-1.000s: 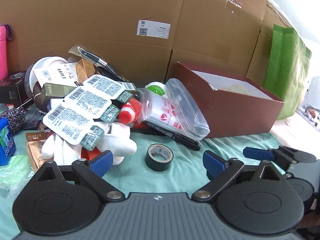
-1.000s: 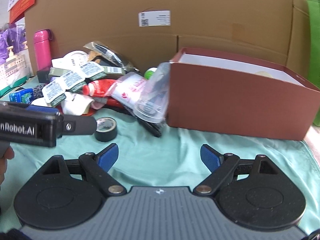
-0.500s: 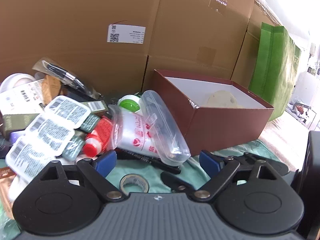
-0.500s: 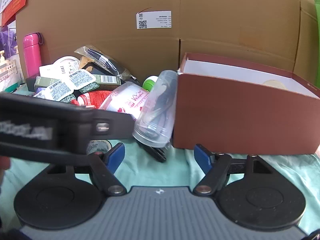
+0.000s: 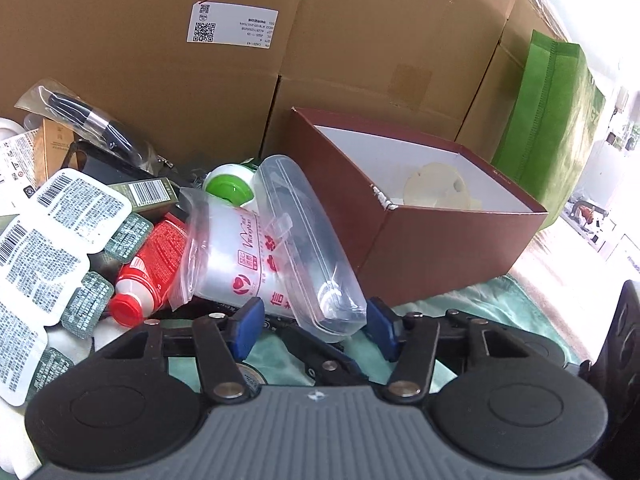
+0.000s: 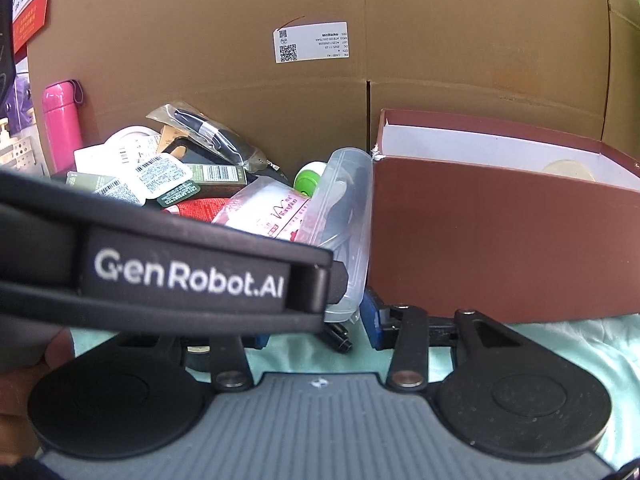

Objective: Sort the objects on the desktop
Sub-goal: 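Close the right gripper on the clear plastic container beside the pile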

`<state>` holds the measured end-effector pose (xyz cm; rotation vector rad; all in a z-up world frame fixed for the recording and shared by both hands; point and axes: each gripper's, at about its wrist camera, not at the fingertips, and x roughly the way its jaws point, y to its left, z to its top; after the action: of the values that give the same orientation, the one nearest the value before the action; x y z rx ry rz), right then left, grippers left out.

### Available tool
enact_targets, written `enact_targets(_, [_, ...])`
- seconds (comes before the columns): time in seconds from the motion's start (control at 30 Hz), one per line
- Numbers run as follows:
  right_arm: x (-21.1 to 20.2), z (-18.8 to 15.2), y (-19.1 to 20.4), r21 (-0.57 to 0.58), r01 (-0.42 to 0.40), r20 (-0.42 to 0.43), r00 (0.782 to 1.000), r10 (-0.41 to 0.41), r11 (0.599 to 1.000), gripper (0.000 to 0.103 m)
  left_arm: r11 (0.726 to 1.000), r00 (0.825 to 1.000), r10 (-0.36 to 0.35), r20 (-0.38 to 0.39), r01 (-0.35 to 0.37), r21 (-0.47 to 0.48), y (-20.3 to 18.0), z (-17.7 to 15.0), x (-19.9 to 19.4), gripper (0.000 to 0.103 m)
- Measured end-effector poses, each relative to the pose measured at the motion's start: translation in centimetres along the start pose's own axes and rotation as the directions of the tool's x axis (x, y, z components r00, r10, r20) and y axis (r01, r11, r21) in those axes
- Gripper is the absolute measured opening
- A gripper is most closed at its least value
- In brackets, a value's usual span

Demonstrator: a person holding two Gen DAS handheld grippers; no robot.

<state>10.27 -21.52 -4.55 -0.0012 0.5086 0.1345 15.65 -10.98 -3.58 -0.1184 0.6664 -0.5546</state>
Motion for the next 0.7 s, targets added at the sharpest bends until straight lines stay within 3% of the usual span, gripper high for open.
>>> enact_targets(0.3, [-2.2,-1.0,0.3,-0.036,-0.021,-0.029,0.999,0.02,0.999,0.043,0.999,0.998,-0.048,-0.039,0.048,-0.001,-0.8,-0.9,-0.4,0.06])
enact_targets(0.43, [-4.3,-2.1,0.5,-0.053,-0.039,-0.058,0.998,0.036,0.998,0.043,0.997,0.994,-0.076,-0.074,0.076,-0.002,-1.1,-2.1,-0.8,0.065])
enact_targets(0.7, [-6.7,-4.5,0.4,-0.05,-0.052,-0.113,0.993,0.046,0.997,0.044,0.997,0.991,-0.074,-0.115,0.075,0.012,-1.6,-3.0,0.0,0.069])
